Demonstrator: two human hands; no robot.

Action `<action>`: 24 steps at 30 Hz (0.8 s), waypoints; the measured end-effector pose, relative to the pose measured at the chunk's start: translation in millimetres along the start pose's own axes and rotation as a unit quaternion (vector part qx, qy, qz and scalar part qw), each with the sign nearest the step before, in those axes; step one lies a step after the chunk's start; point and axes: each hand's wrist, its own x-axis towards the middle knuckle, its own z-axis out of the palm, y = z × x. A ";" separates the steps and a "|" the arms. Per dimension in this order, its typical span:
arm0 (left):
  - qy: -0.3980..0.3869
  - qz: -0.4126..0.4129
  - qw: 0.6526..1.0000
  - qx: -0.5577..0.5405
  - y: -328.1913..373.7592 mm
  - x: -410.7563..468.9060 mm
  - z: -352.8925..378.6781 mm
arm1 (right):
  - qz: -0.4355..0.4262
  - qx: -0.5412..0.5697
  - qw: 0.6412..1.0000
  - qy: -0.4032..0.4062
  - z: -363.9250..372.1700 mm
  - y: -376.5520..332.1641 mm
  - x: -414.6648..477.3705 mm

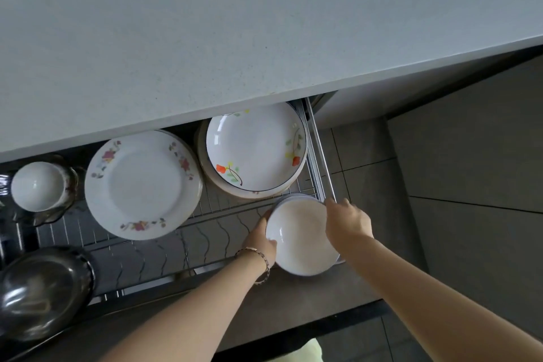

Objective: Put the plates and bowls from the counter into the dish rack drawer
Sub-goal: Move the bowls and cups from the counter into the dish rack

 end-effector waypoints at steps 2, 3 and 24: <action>-0.004 0.007 1.000 -0.021 -1.3 -0.4 0.1 | -0.028 -0.017 0.999 0.034 2.3 1.6 -0.6; -0.001 0.009 1.000 -0.029 -2.7 -1.2 0.0 | -0.049 -0.014 0.997 0.053 3.5 2.5 -0.6; 0.018 0.084 0.988 0.126 16.7 -26.4 -68.5 | -0.132 0.013 0.991 0.026 -47.4 -43.9 -17.5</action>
